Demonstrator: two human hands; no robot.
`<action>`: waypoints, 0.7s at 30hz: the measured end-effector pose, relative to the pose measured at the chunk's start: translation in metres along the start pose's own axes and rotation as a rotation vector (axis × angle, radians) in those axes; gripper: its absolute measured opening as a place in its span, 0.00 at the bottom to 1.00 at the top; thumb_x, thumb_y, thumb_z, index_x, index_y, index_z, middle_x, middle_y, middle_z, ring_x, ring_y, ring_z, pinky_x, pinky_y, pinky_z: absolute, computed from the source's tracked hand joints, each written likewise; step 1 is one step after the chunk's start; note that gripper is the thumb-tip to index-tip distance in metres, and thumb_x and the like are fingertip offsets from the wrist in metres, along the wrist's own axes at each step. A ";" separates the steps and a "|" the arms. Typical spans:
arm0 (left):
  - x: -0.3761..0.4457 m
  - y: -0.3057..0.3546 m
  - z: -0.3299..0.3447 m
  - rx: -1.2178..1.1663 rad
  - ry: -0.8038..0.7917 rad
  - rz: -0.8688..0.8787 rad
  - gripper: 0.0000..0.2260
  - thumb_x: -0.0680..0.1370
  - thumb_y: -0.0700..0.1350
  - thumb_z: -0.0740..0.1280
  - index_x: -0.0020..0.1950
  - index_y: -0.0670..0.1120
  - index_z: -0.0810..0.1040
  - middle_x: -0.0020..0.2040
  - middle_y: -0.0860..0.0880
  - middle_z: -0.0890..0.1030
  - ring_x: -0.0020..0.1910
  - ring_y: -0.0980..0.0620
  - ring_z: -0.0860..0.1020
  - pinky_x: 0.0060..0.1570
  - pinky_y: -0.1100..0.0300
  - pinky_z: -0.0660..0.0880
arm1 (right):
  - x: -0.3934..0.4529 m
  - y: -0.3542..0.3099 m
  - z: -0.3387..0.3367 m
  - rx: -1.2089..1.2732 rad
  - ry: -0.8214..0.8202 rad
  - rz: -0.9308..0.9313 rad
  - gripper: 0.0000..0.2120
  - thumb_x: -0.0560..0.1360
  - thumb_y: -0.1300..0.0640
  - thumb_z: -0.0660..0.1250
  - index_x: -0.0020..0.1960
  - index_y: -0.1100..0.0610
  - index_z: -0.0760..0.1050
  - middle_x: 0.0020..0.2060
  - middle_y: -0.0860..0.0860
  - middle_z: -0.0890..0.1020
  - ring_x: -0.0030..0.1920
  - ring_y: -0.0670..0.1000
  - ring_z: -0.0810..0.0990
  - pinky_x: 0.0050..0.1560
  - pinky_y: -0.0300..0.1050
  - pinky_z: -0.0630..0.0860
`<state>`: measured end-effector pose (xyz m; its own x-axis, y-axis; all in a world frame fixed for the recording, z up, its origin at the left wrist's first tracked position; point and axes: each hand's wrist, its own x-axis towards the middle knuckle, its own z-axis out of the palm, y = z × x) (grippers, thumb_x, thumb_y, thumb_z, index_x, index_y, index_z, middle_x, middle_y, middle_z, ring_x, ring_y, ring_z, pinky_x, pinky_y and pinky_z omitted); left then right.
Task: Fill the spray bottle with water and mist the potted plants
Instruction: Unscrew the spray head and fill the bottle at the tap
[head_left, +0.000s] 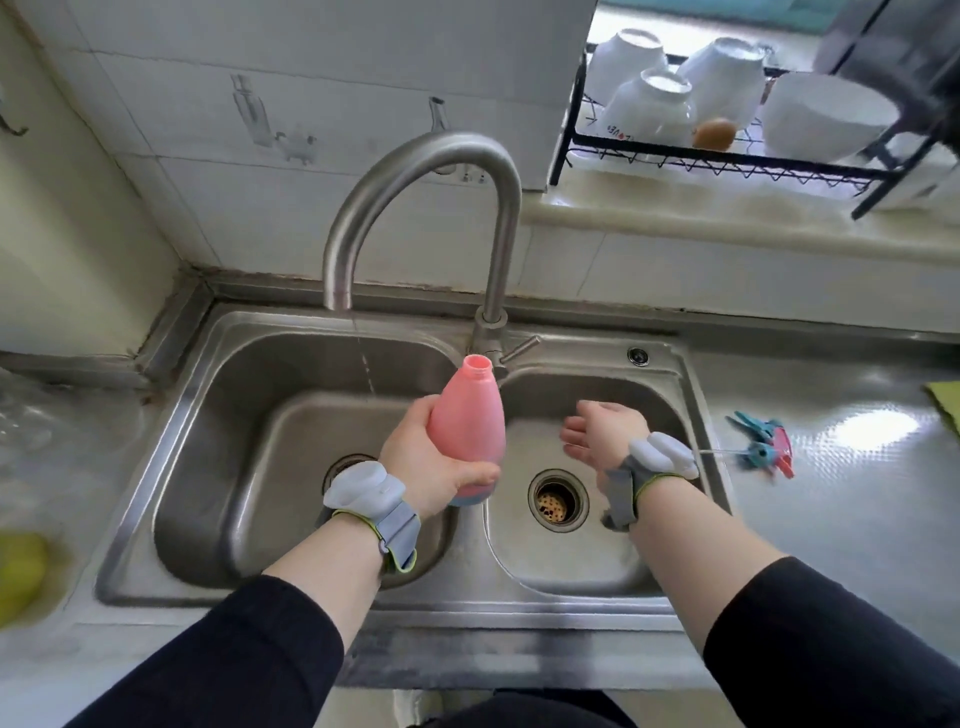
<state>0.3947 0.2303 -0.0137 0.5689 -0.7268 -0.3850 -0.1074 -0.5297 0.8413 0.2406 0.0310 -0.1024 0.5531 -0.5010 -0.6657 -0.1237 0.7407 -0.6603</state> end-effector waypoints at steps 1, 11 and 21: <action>-0.001 0.002 0.007 0.009 -0.021 0.010 0.36 0.59 0.45 0.81 0.63 0.54 0.70 0.53 0.54 0.78 0.51 0.49 0.77 0.50 0.58 0.72 | -0.008 0.000 -0.013 0.054 -0.079 0.054 0.17 0.61 0.59 0.68 0.25 0.52 0.60 0.23 0.49 0.60 0.22 0.49 0.67 0.26 0.36 0.66; -0.004 0.030 0.087 -0.013 -0.094 0.026 0.34 0.58 0.44 0.81 0.58 0.59 0.69 0.51 0.57 0.77 0.50 0.52 0.76 0.49 0.59 0.71 | -0.057 -0.017 -0.108 0.033 0.745 -0.066 0.08 0.80 0.55 0.55 0.48 0.58 0.71 0.50 0.61 0.79 0.41 0.54 0.80 0.40 0.47 0.78; -0.003 0.067 0.175 -0.014 -0.030 -0.034 0.34 0.60 0.45 0.81 0.58 0.60 0.66 0.49 0.59 0.75 0.47 0.56 0.74 0.41 0.64 0.70 | -0.060 -0.036 -0.188 0.392 0.631 0.139 0.31 0.80 0.41 0.53 0.75 0.59 0.57 0.74 0.55 0.61 0.74 0.53 0.59 0.73 0.47 0.61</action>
<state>0.2435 0.1203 -0.0228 0.5468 -0.7216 -0.4246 -0.0765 -0.5481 0.8329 0.0567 -0.0502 -0.1038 -0.0372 -0.4657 -0.8842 0.2093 0.8615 -0.4626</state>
